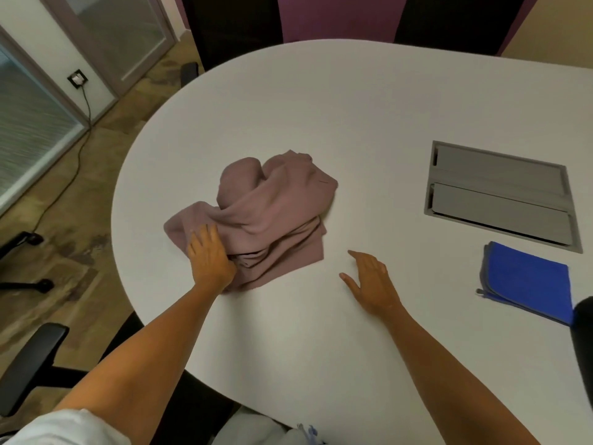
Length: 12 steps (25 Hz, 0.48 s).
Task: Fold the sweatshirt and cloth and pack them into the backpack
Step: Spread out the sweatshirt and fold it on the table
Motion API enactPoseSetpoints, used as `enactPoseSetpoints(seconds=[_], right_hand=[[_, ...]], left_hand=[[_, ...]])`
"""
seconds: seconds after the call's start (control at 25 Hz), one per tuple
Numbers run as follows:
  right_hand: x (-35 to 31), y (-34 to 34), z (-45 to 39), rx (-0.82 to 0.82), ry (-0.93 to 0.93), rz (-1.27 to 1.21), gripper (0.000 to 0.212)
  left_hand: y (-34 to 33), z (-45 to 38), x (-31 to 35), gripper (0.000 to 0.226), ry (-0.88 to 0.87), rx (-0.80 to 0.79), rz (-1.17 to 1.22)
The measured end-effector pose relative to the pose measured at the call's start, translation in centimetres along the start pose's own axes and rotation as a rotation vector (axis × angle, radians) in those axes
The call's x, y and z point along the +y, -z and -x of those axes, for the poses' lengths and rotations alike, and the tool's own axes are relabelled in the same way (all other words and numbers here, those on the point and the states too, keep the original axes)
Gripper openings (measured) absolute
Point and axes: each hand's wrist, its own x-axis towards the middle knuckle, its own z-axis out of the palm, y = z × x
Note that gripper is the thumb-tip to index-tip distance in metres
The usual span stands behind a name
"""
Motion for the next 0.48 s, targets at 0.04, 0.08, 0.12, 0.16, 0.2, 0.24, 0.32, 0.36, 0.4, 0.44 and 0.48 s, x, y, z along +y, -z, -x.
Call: enactPoseSetpoints(seconds=[0.04,0.08,0.12,0.16,0.2,0.24,0.32,0.36,0.4,0.44,0.48], right_hand=[[-0.9,-0.5,-0.5,-0.007,0.013,0.002,0.067],[-1.7,-0.9,-1.0,-0.015,0.023,0.000,0.066],[-2.4,-1.3,-1.4,-0.023,0.033,-0.006,0.066],[-3.1,-1.7,-1.8,-0.025,0.046,-0.012,0.066],[-3.8,-2.0,-2.2,-0.025,0.063,-0.014,0.067],[-4.3,-2.4,-2.5,-0.022,0.082,-0.012,0.069],[-5.4,-2.8,-3.1,-0.018,0.115,-0.003,0.072],[-6.0,-3.0,-3.3,-0.020,0.129,0.001,0.072],[-6.6,-3.1,-3.4,-0.024,0.141,0.004,0.071],[-7.2,-3.2,-3.5,-0.026,0.153,0.005,0.068],[-7.6,-3.3,-3.6,-0.028,0.165,-0.002,0.066]], left_hand=[[0.1,-0.5,-1.1,0.091,0.012,-0.022,0.005],[0.0,-1.0,-2.0,0.092,0.001,-0.027,0.013],[-0.1,-1.5,-2.6,0.094,-0.043,-0.011,0.011],[-0.2,-1.9,-3.0,0.098,-0.108,0.012,-0.013],[-0.3,-2.4,-3.3,0.105,-0.179,0.035,-0.056],[-0.3,-2.7,-3.3,0.114,-0.243,0.051,-0.105],[-0.1,-3.5,-3.1,0.130,-0.324,0.046,-0.174],[0.0,-3.9,-2.9,0.132,-0.347,0.042,-0.212],[0.1,-4.1,-2.6,0.125,-0.368,0.033,-0.253],[0.1,-4.5,-2.3,0.108,-0.396,0.043,-0.288],[0.2,-4.8,-1.9,0.081,-0.427,0.076,-0.302]])
